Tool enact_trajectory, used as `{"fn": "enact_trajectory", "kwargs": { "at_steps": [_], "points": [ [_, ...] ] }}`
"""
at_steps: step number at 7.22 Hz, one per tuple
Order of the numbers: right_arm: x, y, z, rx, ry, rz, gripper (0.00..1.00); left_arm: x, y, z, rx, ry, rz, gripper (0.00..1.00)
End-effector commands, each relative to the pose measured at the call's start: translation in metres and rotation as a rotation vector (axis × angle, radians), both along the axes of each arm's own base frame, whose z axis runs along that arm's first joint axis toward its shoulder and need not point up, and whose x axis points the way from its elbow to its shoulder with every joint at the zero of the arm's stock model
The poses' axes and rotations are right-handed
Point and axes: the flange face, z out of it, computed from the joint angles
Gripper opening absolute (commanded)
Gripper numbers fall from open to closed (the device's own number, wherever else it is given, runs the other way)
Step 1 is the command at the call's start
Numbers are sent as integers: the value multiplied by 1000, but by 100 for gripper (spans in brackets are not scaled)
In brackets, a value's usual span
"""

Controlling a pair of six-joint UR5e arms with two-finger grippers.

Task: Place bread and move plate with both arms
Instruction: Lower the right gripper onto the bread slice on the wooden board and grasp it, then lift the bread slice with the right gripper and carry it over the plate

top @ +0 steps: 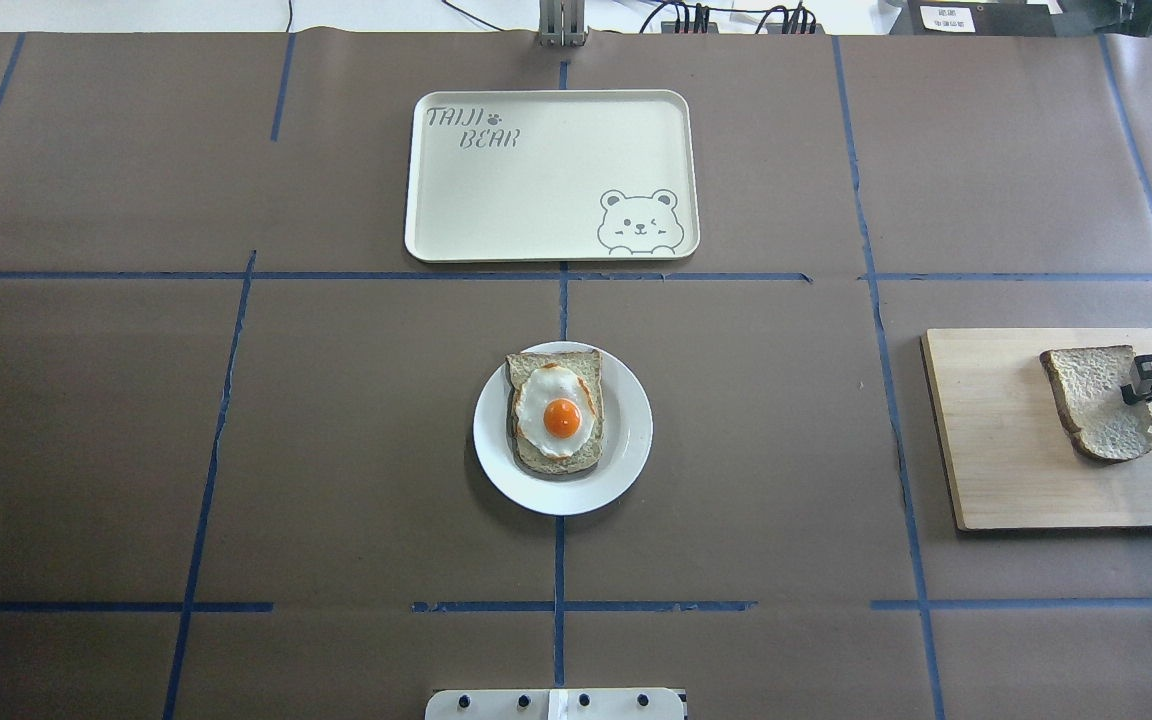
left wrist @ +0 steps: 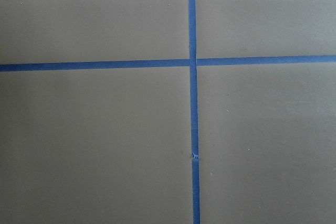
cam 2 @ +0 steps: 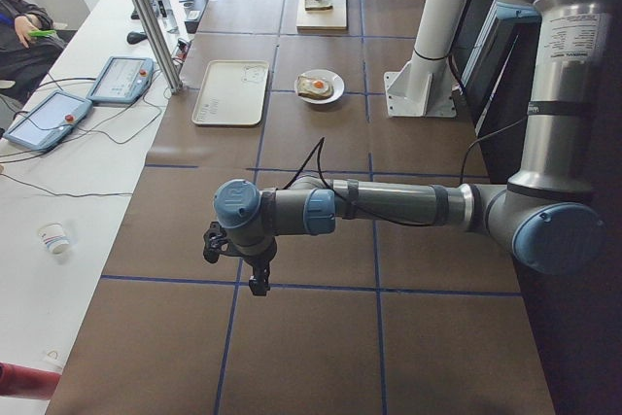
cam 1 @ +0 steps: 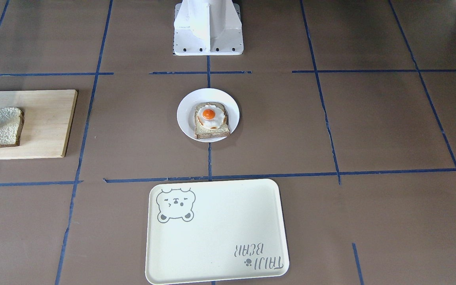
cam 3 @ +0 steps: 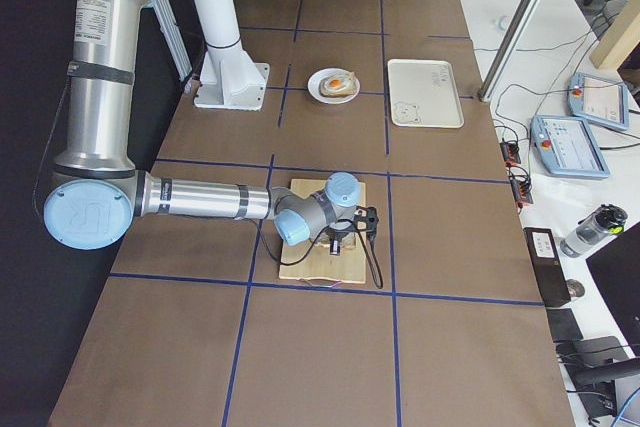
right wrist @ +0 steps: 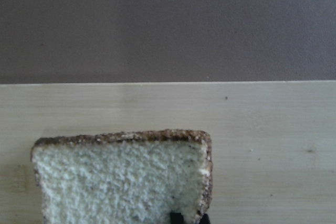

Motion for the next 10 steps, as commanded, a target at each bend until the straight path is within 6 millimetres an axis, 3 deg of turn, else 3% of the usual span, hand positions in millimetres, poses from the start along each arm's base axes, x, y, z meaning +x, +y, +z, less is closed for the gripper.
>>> {"fn": "enact_trajectory", "kwargs": {
  "at_steps": [1, 2, 7, 9, 10],
  "points": [
    [1, 0, -2, 2, -2, 3, 0, 0, -1, -1, 3, 0, 0, 100],
    [1, -1, -14, 23, -13, 5, 0, 0, -1, -1, 3, 0, 0, 100],
    [9, -5, -31, 50, -36, 20, 0, 0, -2, -3, 6, 0, 0, 100],
    [14, -8, -59, 89, -68, 31, 0, 0, -2, -3, 6, 0, 0, 100],
    [27, -11, -75, 100, -106, 47, 0, 0, -2, -3, 6, 0, 0, 100]
  ]
}}
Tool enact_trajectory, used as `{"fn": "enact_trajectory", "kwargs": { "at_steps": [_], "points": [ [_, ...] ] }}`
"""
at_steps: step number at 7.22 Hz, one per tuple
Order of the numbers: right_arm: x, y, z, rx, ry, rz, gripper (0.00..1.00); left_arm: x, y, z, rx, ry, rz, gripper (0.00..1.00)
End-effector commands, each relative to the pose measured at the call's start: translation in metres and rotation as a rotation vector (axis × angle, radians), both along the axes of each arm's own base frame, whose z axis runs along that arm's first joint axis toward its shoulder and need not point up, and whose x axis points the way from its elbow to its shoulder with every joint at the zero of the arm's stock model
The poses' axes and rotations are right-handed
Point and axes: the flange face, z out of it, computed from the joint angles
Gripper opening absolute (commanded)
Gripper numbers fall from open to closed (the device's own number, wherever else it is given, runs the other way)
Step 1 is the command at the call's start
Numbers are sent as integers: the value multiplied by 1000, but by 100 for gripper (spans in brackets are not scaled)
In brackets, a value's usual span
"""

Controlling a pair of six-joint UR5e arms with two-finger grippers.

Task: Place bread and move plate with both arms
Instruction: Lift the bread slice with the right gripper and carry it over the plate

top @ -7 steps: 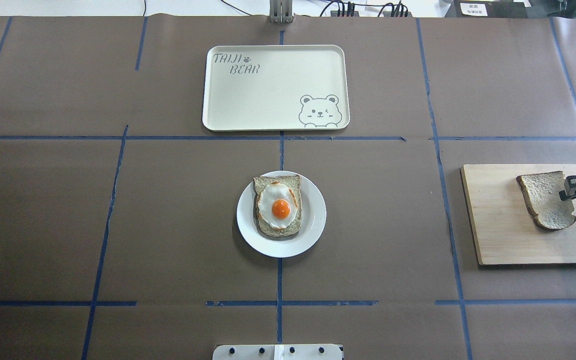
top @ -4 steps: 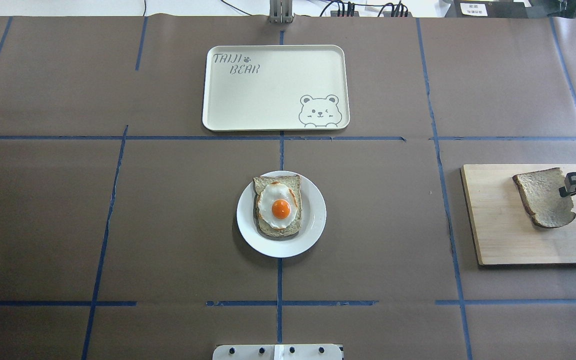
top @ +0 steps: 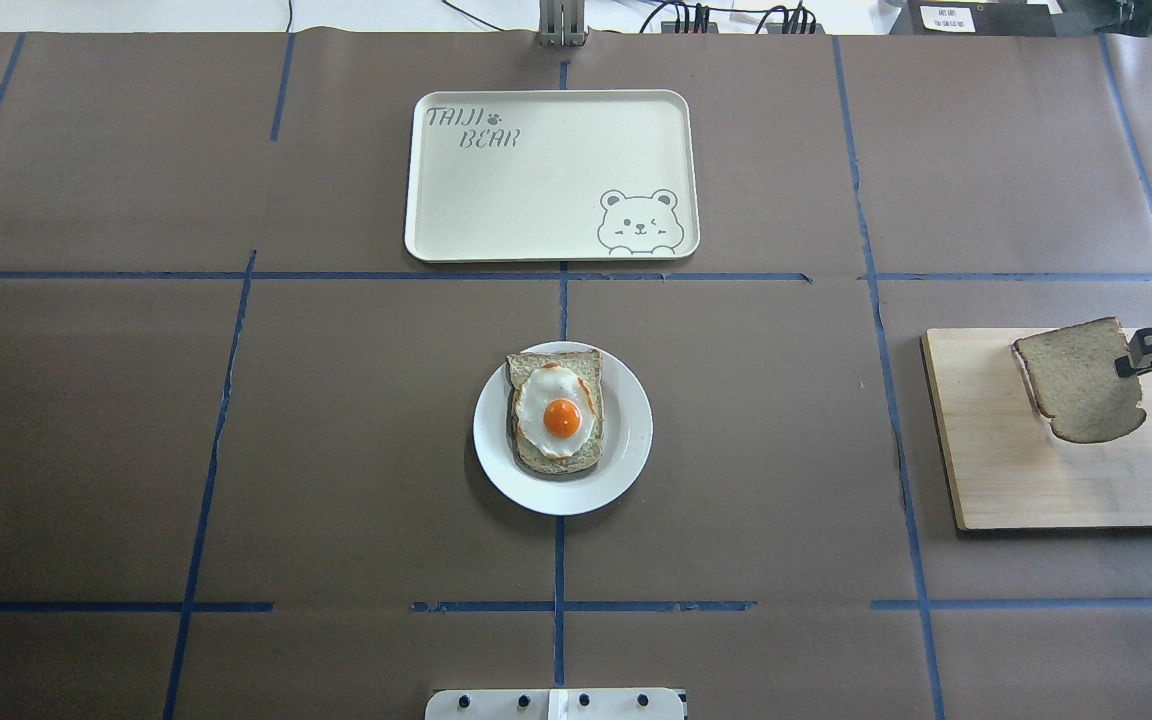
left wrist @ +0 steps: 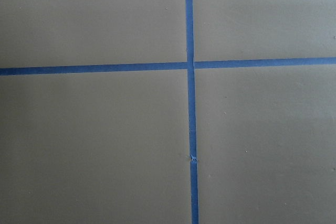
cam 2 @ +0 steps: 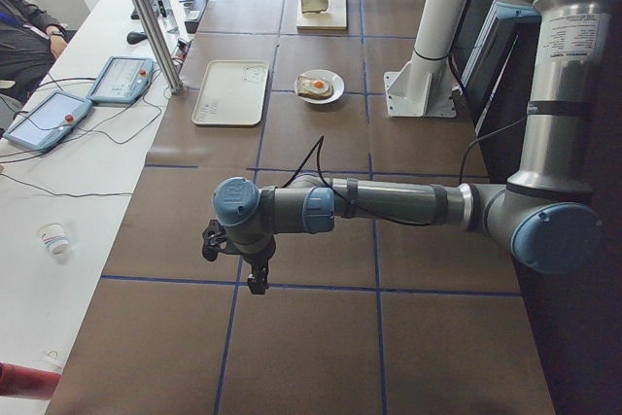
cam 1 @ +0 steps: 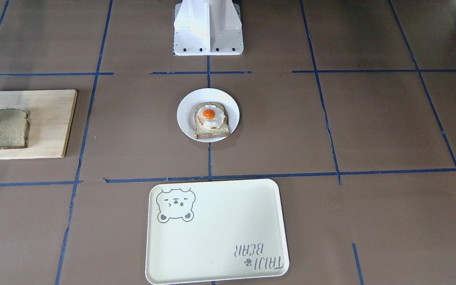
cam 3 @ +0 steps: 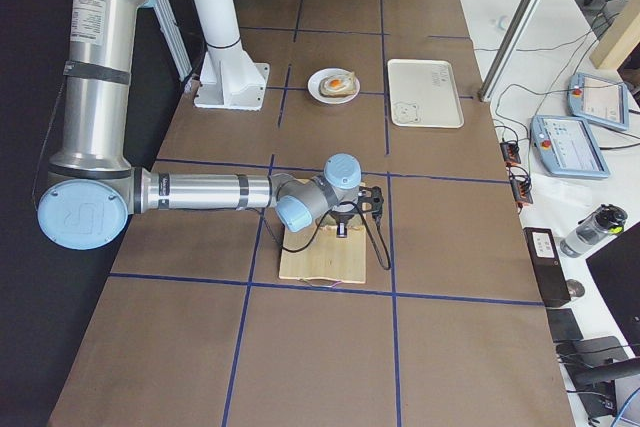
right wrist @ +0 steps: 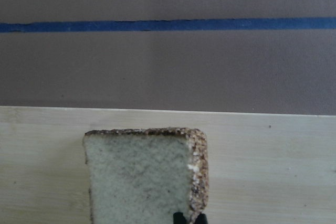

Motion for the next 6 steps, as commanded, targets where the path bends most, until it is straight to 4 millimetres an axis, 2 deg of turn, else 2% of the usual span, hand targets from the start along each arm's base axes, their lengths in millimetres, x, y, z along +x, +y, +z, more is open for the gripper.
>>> {"fn": "enact_trajectory", "kwargs": {
  "at_steps": [1, 2, 3, 5, 6],
  "points": [
    [34, -4, -50, 31, -136, 18, 0, 0, 0, 0, 0, 0, 0, 100],
    [48, -7, -74, 23, -197, 40, 0, 0, 0, -2, 2, 0, -1, 100],
    [49, -13, -100, -10, -266, 42, 0, 0, 0, -2, 2, 0, -1, 100],
    [32, -52, -183, -83, -358, 121, 0, 0, 0, -5, -12, -1, -20, 100],
    [7, -65, -230, -105, -398, 122, 0, 0, -1, -7, -10, 0, -22, 100]
  ]
}}
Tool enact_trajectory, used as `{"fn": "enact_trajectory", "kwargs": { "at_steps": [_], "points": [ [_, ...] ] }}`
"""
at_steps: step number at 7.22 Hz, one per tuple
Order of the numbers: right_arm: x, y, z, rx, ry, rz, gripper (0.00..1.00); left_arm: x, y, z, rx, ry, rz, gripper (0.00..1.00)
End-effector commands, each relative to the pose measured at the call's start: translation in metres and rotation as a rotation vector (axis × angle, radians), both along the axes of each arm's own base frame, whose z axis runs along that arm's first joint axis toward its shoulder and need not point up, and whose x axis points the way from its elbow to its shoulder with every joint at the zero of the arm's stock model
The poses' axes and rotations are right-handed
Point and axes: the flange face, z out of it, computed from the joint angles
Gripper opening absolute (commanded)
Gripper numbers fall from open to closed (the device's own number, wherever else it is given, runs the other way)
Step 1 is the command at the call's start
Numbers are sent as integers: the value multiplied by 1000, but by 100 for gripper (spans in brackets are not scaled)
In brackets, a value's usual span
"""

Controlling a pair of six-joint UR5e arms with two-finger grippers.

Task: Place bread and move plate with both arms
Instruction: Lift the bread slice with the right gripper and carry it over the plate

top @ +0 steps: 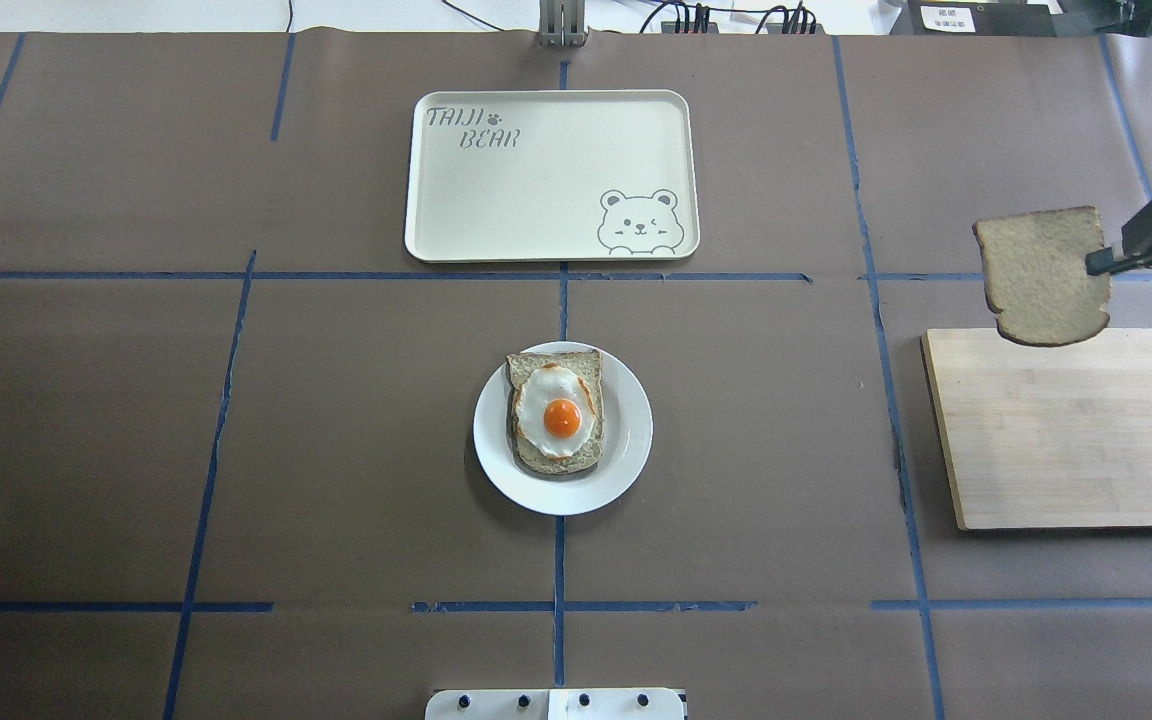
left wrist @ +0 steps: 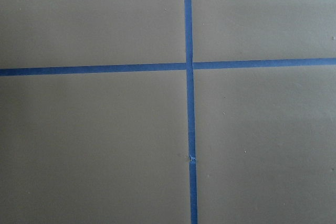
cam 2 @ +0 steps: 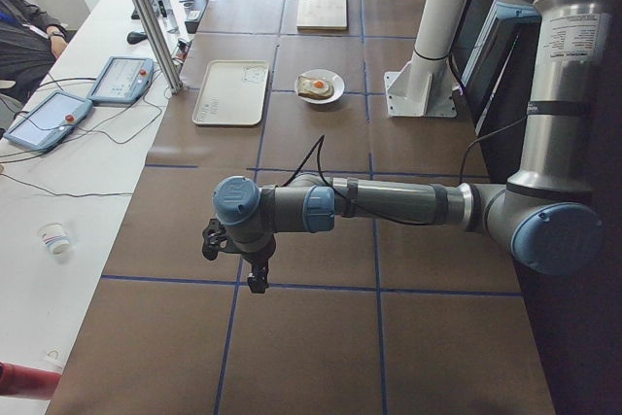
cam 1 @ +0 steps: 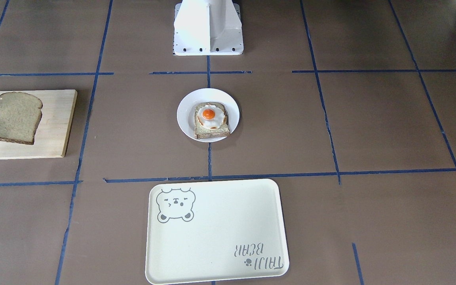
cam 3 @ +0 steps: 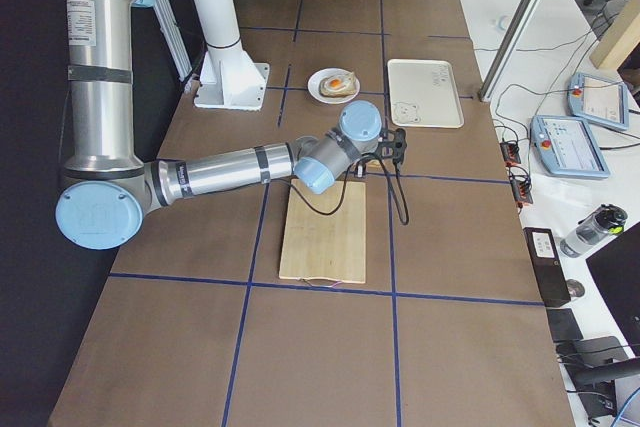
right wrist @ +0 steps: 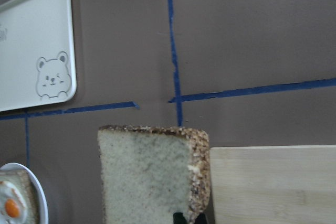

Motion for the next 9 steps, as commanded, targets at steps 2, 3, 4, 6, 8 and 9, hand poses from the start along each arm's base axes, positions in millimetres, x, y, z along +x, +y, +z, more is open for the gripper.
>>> {"fn": "enact_trajectory", "kwargs": {
  "at_steps": [2, 3, 4, 6, 8, 9],
  "points": [
    [-94, -33, -160, -92, -130, 35, 0, 1, -1, -5, -26, 13, -34, 100],
    [-146, -13, -182, -85, -128, 51, 0, 3, -1, -5, -30, 15, -35, 100],
    [-196, 12, -203, -59, -148, 58, 0, 3, -2, -6, -43, 14, -47, 100],
    [-298, 80, -215, -13, -239, 130, 0, 3, -2, -7, -43, 14, -48, 100],
    [-357, 104, -208, -1, -209, 140, 0, 3, -4, -9, -53, 14, -61, 100],
    [-383, 93, -207, -5, -191, 139, 0, 4, -4, -9, -53, 14, -60, 100]
  ]
}}
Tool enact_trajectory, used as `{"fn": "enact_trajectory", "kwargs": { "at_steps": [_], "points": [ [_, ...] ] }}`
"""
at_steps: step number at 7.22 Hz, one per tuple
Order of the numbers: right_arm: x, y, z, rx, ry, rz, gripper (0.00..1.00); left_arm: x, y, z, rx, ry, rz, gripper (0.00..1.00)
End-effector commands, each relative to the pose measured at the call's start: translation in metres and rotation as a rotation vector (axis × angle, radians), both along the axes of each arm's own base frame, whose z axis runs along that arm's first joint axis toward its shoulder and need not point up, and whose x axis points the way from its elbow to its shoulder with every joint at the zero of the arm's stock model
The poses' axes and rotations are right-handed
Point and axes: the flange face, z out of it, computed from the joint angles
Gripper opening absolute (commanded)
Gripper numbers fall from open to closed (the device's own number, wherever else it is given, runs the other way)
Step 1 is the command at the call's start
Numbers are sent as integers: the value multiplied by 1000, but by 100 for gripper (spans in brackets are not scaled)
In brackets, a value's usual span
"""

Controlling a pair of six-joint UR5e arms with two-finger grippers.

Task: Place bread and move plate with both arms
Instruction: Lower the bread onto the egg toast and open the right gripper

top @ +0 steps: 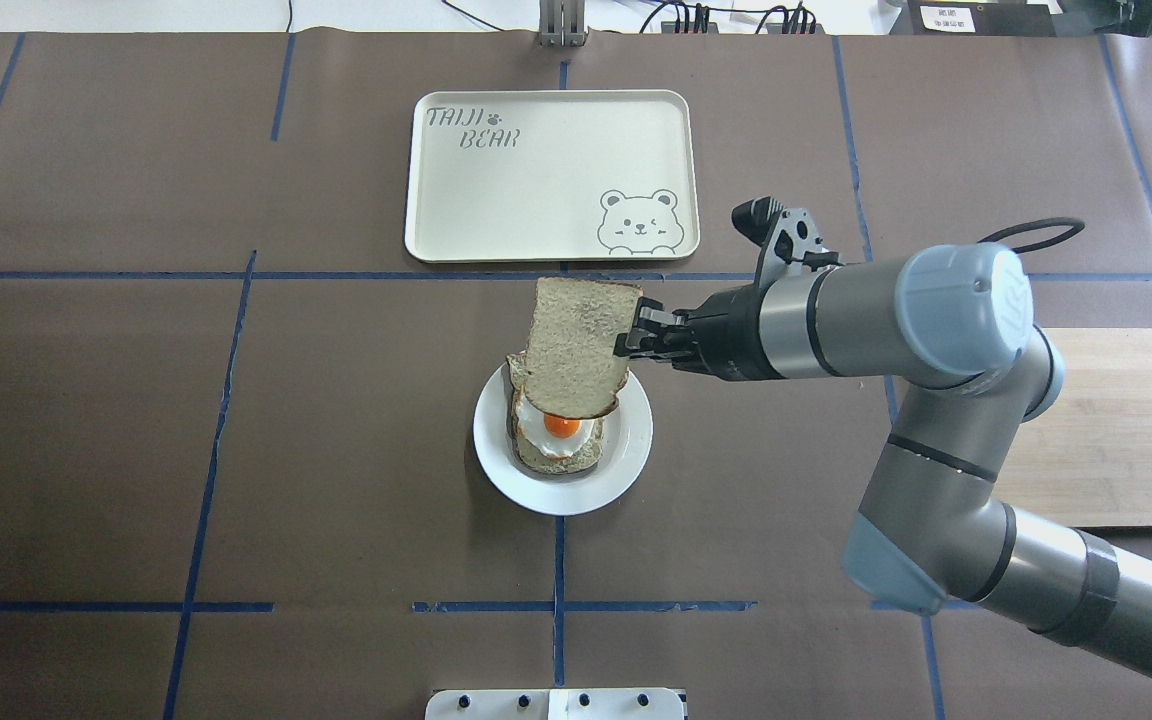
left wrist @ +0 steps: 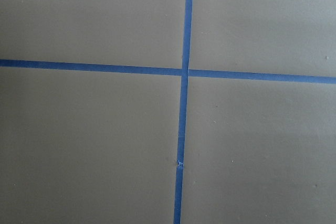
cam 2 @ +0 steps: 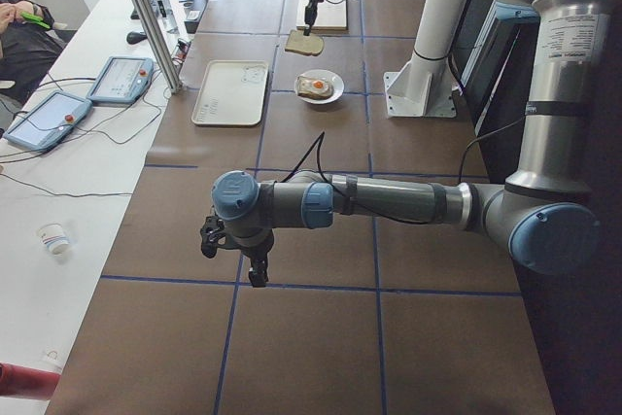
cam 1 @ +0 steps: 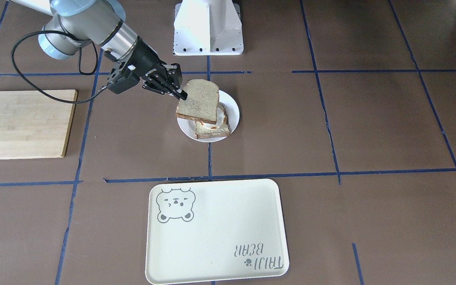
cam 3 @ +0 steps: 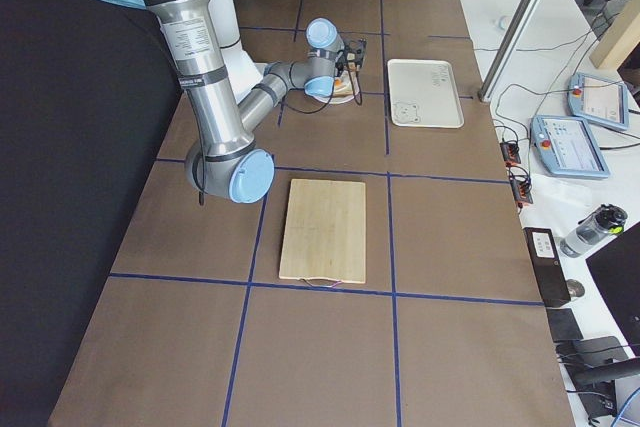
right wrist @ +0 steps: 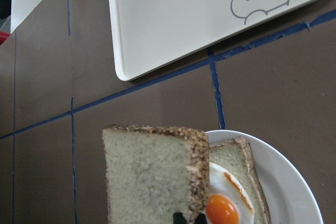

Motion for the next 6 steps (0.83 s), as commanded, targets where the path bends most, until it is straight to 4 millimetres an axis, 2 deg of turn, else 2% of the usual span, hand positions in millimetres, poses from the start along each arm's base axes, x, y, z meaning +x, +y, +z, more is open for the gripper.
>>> {"fn": "enact_trajectory", "kwargs": {
  "at_steps": [1, 3, 6],
  "points": [
    [-45, 4, 14, -5, 24, -17, 0, 1, 0, 0, -1, 0, 0, 100],
    [-68, 10, 32, -10, 61, -41, 0, 1, 0, 0, -1, 0, 0, 100],
    [-76, 9, 44, 19, 95, -55, 1, 1, 0, 0, -1, 0, 0, 100]
  ]
}}
